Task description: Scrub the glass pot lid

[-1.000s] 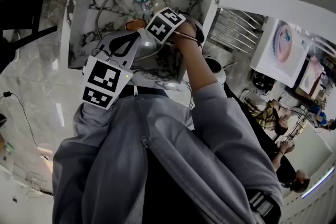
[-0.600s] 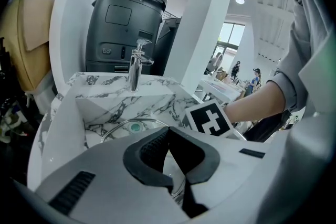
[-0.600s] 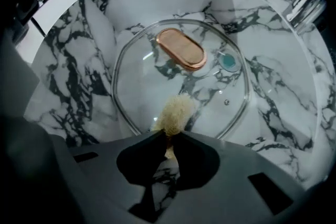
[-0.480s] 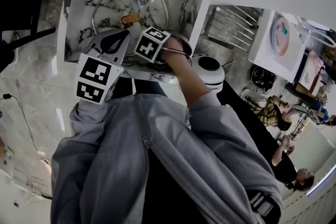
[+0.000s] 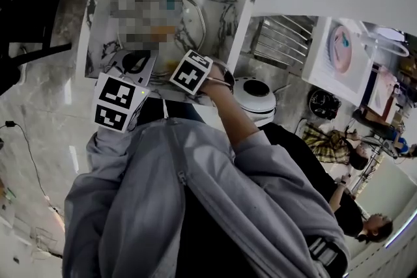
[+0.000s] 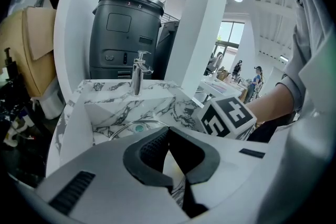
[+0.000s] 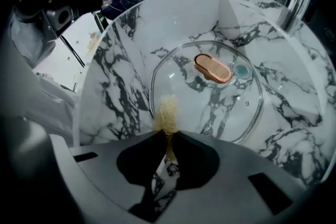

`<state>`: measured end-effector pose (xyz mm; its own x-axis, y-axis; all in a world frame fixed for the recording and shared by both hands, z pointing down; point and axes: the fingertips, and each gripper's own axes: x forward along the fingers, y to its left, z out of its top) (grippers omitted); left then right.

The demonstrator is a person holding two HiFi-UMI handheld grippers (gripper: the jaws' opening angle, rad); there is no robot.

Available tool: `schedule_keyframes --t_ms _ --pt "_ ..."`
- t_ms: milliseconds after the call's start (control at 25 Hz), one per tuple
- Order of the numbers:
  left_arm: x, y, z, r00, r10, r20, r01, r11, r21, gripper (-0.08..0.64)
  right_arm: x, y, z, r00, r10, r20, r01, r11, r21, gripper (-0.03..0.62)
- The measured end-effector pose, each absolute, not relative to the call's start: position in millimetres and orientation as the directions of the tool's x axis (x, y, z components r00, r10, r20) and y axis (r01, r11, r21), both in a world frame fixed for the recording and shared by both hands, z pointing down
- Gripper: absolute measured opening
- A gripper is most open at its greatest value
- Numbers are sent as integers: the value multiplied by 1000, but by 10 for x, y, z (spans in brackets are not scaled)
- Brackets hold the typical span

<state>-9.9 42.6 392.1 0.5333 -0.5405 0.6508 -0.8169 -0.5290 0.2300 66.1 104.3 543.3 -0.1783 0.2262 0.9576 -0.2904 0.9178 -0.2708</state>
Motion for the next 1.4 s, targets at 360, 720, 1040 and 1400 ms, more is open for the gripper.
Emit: schedule_keyframes --t_ms 360,720,1040,1400 --pt "-216 479 3594 479 -609 632 -849 -505 156 14 570 610 4293 -442 -117 890 -445 890 -104 57" --pt "-395 439 2779 375 -786 492 -911 -412 36 14 666 231 2884 -559 -530 637 -655 754 52 57" --pt "-314 527 1842 266 -941 211 -963 -267 25 14 881 191 1838 -512 -823 244 -836 543 79 57" --pt "-100 741 1629 250 -962 110 -968 -252 2 14 1086 388 1639 -481 -871 101 -872 487 41 57"
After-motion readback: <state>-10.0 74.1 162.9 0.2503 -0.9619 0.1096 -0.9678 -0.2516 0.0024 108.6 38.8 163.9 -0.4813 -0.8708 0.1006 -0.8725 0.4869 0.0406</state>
